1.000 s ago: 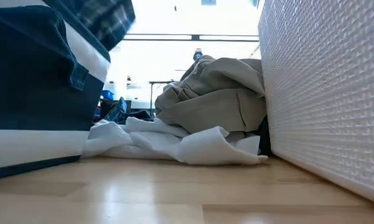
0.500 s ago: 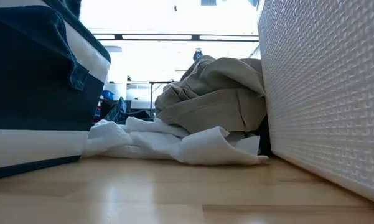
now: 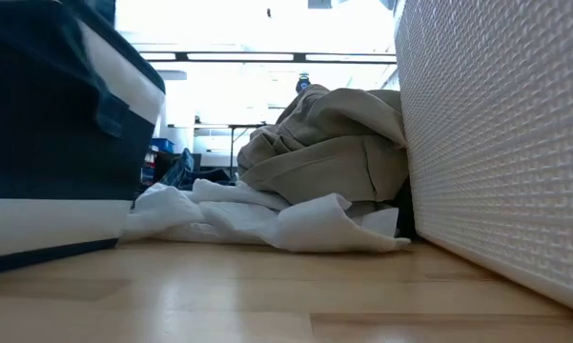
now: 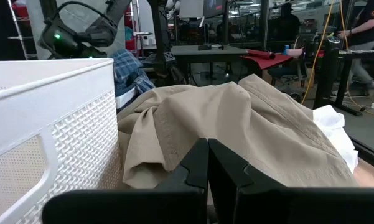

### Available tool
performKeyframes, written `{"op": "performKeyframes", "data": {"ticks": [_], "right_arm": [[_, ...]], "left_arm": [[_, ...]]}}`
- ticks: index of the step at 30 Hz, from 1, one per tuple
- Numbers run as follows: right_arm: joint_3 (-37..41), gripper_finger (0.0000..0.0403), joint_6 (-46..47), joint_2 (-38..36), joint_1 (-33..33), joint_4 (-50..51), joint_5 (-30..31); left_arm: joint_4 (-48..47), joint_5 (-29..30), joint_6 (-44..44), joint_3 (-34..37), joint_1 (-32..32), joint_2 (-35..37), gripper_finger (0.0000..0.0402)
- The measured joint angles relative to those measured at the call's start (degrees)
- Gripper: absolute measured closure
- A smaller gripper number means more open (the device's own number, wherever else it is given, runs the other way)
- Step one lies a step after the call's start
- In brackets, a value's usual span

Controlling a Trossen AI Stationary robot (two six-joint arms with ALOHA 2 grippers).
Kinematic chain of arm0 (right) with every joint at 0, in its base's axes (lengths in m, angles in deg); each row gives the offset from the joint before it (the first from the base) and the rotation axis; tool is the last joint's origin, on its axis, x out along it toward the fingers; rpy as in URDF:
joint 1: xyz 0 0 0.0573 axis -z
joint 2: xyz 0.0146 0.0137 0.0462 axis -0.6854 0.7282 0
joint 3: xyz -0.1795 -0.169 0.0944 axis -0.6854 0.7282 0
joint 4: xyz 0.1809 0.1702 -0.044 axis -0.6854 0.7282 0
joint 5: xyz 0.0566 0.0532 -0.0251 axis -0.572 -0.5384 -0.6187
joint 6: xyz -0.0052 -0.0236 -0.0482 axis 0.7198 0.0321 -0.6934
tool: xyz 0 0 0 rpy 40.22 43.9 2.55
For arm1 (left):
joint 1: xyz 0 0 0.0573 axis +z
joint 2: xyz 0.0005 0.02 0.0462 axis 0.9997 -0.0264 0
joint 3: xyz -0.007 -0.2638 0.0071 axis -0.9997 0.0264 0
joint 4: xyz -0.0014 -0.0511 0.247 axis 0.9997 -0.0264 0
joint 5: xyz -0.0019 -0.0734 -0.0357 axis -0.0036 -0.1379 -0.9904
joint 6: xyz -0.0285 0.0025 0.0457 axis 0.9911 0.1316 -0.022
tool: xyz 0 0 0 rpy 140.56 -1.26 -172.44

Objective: Sort clothes
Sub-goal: Put the blue shirt into blue laundry organizer

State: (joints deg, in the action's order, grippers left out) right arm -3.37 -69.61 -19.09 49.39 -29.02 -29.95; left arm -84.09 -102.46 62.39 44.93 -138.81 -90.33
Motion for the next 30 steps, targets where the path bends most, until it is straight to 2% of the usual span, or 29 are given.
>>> {"op": "performKeyframes", "data": {"ticks": [5,11,14,19,23,28,30], "right_arm": [[0.01,0.0402,0.01,0.00,-0.01,0.00,0.00],[0.00,0.0402,0.02,0.00,0.00,0.00,0.00],[0.00,0.0402,0.02,0.00,0.00,0.02,0.00],[0.00,0.0402,0.02,-0.02,-0.02,0.02,0.00],[0.00,0.0402,0.02,0.00,0.00,0.00,0.00],[0.01,0.0402,0.01,0.00,-0.02,0.02,0.00],[0.00,0.0402,0.02,0.00,-0.02,0.01,0.00]], "left_arm": [[-0.14,-3.52,-2.93,-0.79,0.00,4.18,0.0350],[-2.01,-3.05,-3.23,-1.36,0.10,12.60,0.0298],[-2.61,-1.00,-3.05,-1.36,0.88,17.60,0.0272],[-2.91,6.63,-4.49,-1.36,3.42,26.65,0.0238],[-3.97,16.55,-9.54,-1.36,6.74,33.50,0.0224],[-5.08,30.67,-21.91,-1.36,15.41,40.89,0.0222],[-7.66,33.10,-26.43,-1.39,20.56,43.05,0.0222]]}}
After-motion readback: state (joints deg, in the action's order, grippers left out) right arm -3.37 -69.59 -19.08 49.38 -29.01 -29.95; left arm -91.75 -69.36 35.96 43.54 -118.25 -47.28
